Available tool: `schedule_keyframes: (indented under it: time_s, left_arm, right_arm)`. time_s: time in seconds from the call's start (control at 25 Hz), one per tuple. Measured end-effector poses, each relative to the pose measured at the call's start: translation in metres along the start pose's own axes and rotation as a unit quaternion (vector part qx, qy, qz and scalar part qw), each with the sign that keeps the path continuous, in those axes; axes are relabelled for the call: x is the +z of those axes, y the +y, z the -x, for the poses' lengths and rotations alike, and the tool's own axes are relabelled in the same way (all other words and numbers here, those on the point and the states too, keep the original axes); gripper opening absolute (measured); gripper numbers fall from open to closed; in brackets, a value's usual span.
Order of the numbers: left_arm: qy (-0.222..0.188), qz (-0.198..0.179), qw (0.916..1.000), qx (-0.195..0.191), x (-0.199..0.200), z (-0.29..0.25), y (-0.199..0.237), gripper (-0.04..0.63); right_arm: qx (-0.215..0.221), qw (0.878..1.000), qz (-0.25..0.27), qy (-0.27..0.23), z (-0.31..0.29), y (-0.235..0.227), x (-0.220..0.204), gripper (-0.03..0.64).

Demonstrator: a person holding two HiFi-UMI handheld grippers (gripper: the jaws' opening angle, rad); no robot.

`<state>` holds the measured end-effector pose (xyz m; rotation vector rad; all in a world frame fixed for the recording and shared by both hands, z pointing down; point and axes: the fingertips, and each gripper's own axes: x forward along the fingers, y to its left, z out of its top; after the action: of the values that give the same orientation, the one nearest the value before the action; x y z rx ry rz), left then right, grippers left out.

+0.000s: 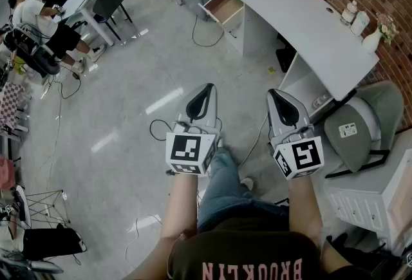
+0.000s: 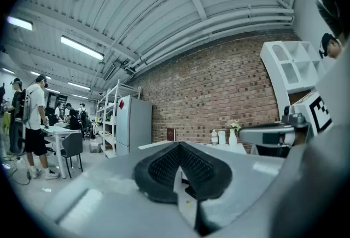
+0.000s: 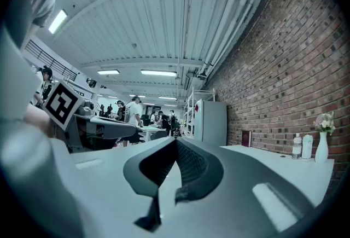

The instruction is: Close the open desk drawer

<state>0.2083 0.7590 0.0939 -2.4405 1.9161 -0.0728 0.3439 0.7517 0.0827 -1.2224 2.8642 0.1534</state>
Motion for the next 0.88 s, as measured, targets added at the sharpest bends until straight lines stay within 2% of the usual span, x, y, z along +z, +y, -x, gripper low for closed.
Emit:
schedule_keyframes:
  time_s: [0.44, 0.88]
  left_arm:
    - [0.009, 0.001, 0.9998, -0.015, -0.008, -0.038, 0.021, -0.003]
    - [0.025, 0.008, 0.9992, -0.029, -0.022, -0.139, 0.094, -0.003]
  right_arm:
    - [-0.004, 1.000, -0.005, 0.007, -0.039, -0.017, -0.008, -0.003]
    - [-0.003, 1.000, -0.008, 0.022, -0.156, -0.054, -0.024, -0.003]
